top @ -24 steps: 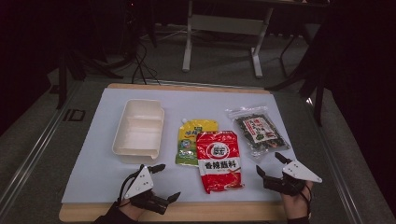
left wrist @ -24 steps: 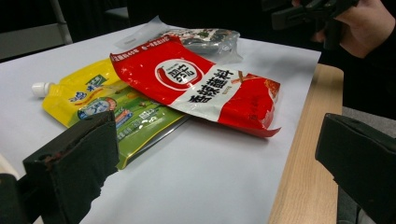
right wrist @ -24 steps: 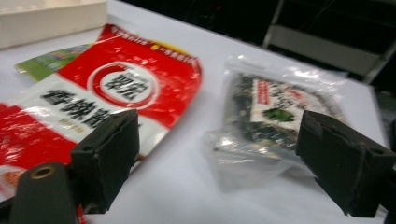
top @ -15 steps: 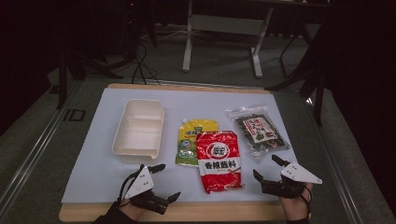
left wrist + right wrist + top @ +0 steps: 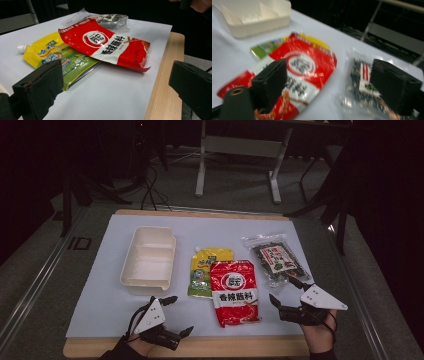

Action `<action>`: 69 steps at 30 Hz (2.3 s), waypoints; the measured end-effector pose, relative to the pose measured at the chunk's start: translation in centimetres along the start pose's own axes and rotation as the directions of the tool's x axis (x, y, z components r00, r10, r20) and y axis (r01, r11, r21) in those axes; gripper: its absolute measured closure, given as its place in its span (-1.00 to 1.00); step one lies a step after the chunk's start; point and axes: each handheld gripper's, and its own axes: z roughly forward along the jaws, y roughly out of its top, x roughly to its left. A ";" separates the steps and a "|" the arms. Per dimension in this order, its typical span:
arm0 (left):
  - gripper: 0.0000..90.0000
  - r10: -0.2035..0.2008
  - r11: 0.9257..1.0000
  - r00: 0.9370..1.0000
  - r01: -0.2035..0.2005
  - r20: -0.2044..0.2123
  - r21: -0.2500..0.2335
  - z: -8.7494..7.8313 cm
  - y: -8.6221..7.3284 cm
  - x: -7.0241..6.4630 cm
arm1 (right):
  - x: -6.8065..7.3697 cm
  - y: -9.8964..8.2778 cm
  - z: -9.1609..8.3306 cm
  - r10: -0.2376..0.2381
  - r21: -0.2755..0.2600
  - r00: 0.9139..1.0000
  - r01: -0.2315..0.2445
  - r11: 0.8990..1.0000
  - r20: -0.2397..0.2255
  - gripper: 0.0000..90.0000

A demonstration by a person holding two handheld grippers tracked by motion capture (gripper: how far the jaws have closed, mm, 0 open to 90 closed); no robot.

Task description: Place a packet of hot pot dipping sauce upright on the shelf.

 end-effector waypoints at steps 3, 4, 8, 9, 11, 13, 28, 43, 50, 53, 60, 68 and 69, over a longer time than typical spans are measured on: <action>-0.98 0.000 1.000 1.000 0.000 -0.001 -0.002 0.0 0.0 0.0 | -0.7 1.4 0.4 0.007 -0.020 0.999 -0.008 1.000 -0.034 -0.65; -0.98 -0.002 1.000 1.000 0.002 -0.002 -0.003 0.0 0.0 0.0 | -0.7 1.4 0.4 0.007 -0.020 0.999 -0.008 1.000 -0.034 -0.65; -0.98 0.001 1.000 1.000 -0.001 0.000 0.000 0.0 0.0 0.0 | -1.1 2.9 0.9 -0.002 -0.030 0.999 0.000 1.000 -0.052 -0.66; -0.99 -0.001 1.000 1.000 0.001 0.001 0.000 0.0 0.0 0.1 | -1.3 3.6 1.4 -0.003 -0.022 0.998 0.002 1.000 -0.063 -0.69; -0.99 -0.002 1.000 1.000 0.002 0.001 0.000 0.1 0.0 0.1 | -1.4 3.9 1.7 -0.005 -0.023 0.998 0.003 1.000 -0.070 -0.68; -0.98 -0.001 1.000 1.000 0.001 0.002 0.000 0.1 0.0 0.0 | -1.6 4.3 2.2 -0.022 -0.040 0.996 0.019 0.999 -0.084 -0.68; -0.98 -0.002 1.000 1.000 0.002 0.000 0.003 0.0 0.0 0.0 | -2.9 6.8 5.7 0.010 -0.033 0.987 -0.016 0.999 -0.158 -0.77; -0.99 -0.001 1.000 1.000 0.001 0.005 0.011 0.1 -0.1 0.0 | -3.2 6.5 9.3 -0.005 0.037 0.969 0.015 0.999 -0.246 -0.73; -0.99 -0.002 1.000 1.000 0.002 0.006 0.012 0.1 -0.1 0.0 | -3.1 5.7 11.5 0.013 0.104 0.959 0.018 0.994 -0.284 -0.67; -0.99 -0.001 1.000 1.000 0.001 0.006 0.014 0.1 -0.1 0.0 | -3.2 5.3 12.3 0.028 0.120 0.954 0.009 0.993 -0.298 -0.66; -0.98 -0.001 1.000 1.000 0.000 0.006 0.017 0.1 -0.1 0.0 | -3.5 4.3 13.7 0.037 0.153 0.945 0.014 0.988 -0.325 -0.64; -0.99 0.000 1.000 1.000 0.000 0.003 0.019 0.1 -0.2 0.0 | -3.9 2.9 15.0 0.067 0.205 0.937 0.004 0.979 -0.342 -0.60; -0.98 0.001 1.000 1.000 -0.001 0.004 0.019 0.1 -0.2 0.0 | -4.1 2.6 15.3 0.077 0.217 0.934 0.000 0.976 -0.348 -0.58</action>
